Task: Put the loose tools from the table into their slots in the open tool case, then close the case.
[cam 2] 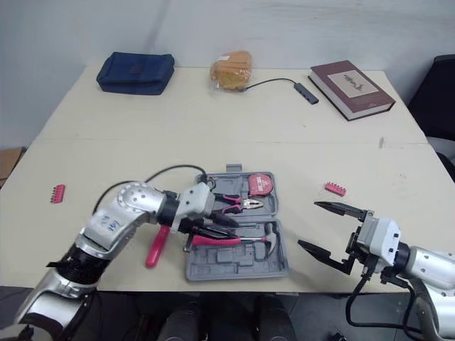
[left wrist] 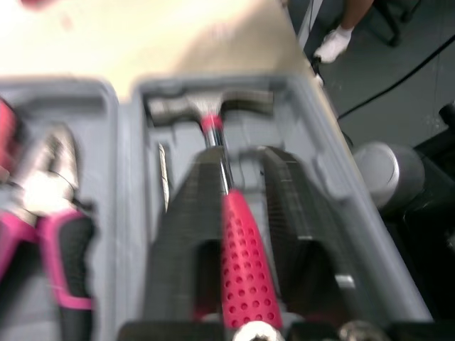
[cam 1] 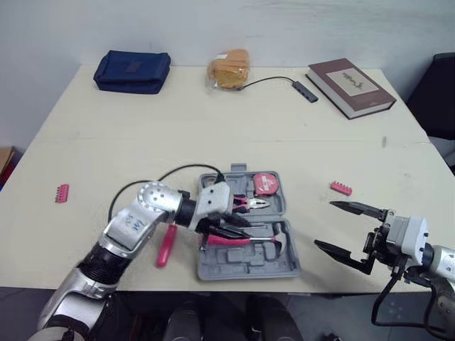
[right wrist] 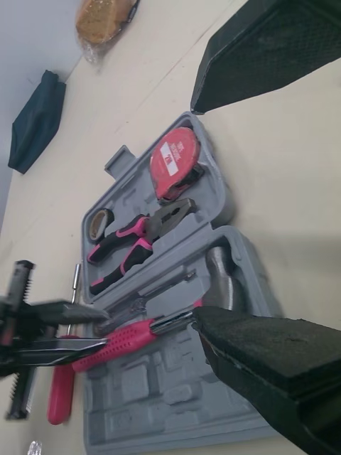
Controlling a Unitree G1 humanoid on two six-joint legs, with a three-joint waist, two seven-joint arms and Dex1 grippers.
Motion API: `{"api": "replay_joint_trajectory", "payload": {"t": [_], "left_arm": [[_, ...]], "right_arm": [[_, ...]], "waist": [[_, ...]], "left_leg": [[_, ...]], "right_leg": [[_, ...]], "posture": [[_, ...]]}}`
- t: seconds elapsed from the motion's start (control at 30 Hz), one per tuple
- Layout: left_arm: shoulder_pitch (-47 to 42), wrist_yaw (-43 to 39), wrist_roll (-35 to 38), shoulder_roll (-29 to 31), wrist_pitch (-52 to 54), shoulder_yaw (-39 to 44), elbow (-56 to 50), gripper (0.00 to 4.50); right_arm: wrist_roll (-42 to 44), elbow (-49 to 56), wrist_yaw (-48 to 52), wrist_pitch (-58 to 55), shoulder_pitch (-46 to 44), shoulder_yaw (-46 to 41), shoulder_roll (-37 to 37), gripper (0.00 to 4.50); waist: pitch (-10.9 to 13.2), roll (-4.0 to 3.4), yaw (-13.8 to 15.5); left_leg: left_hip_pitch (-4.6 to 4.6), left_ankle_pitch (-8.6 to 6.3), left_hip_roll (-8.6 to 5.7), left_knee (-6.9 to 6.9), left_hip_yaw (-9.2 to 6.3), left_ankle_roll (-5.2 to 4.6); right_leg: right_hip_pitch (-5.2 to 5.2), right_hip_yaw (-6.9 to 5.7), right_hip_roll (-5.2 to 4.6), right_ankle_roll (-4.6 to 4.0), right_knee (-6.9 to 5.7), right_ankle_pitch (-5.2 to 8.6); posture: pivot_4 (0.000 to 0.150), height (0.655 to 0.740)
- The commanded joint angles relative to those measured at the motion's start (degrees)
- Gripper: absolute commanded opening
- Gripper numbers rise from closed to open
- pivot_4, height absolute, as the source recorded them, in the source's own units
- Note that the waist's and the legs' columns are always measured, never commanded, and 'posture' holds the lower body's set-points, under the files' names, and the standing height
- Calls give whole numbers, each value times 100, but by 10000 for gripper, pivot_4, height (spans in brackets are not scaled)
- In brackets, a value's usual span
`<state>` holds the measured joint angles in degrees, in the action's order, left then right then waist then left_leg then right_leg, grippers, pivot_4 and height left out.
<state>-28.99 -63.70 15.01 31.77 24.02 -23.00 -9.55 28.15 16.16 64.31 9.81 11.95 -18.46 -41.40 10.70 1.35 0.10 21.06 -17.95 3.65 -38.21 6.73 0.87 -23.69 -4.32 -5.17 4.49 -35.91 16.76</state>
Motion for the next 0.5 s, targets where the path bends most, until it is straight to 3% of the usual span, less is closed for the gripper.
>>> {"api": "replay_joint_trajectory", "payload": {"t": [0.03,0.5], "left_arm": [[44,30,-182,-14,-299,12,-2,593],[307,334,-959,-10,142,-587,355,593]], "right_arm": [[15,36,-6,177,69,-125,33,45000],[-14,-10,-99,299,161,-138,55,45000]], "waist": [[0,0,3],[-6,-5,5]], "left_leg": [[0,-2,1,0,-2,-3],[-21,-10,-1,2,-2,-17]], "right_leg": [[0,-1,0,0,0,0],[19,-2,-7,0,0,0]], "posture": [[1500,7400],[1500,7400]]}}
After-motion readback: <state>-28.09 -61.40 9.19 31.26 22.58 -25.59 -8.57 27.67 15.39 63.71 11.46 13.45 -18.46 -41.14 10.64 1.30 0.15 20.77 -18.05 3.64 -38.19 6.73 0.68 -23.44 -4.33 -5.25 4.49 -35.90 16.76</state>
